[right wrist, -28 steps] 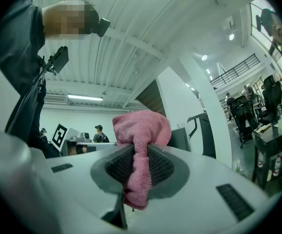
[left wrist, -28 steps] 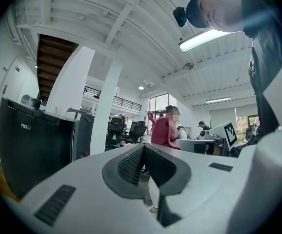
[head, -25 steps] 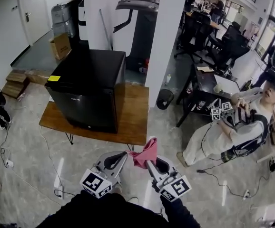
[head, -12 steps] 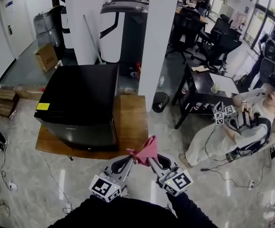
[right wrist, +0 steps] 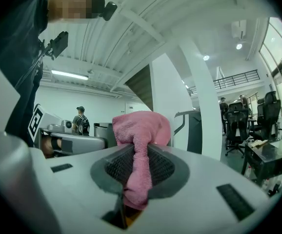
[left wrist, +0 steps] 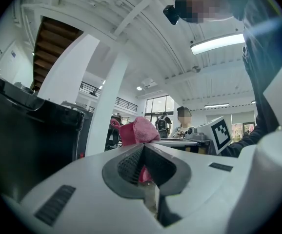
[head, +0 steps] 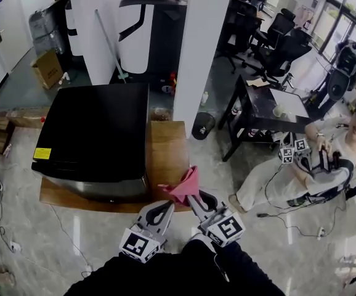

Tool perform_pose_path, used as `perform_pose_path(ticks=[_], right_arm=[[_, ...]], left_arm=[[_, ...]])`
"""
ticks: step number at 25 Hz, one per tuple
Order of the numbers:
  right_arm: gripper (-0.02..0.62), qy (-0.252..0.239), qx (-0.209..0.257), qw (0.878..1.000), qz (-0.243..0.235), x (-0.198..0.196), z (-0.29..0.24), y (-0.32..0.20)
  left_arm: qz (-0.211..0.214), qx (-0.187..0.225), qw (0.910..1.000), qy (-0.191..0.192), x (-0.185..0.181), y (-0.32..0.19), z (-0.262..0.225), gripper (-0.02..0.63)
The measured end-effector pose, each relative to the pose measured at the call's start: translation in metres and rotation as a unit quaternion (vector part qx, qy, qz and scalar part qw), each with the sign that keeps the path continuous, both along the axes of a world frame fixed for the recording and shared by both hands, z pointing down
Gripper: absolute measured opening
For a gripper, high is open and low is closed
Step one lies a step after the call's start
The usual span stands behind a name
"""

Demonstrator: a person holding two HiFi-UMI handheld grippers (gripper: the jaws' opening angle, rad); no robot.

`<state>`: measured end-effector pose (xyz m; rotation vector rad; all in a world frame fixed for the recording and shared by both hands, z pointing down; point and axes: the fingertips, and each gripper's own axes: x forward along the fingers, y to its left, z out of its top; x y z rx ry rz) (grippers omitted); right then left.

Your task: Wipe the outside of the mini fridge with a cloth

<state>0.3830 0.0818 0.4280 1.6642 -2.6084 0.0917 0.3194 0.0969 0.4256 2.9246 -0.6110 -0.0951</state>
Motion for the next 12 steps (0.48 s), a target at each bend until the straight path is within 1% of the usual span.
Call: perform_pose_path(ticks=[6,8,12], right_arm=[[0.066,0.028,-0.007,0.999,-0.037,0.025,0.017,-0.063],[0.066,0.044,-0.009,0.997,-0.056,0.036,0.02,-0.085],[0.066,0.075,-0.027,0.992,-0.1,0.055,0.023,-0.139]], left_arm=[[-0.023,-0.008,0.9997,-0.004,0.029,-0.03,0.01,0.006],[-0.042,-0.012,0.999,-0.005,0.043,-0.04,0.01,0.006],[-0.094,-0.022,0.9953,-0.01,0.069,-0.069,0.012,0.006]])
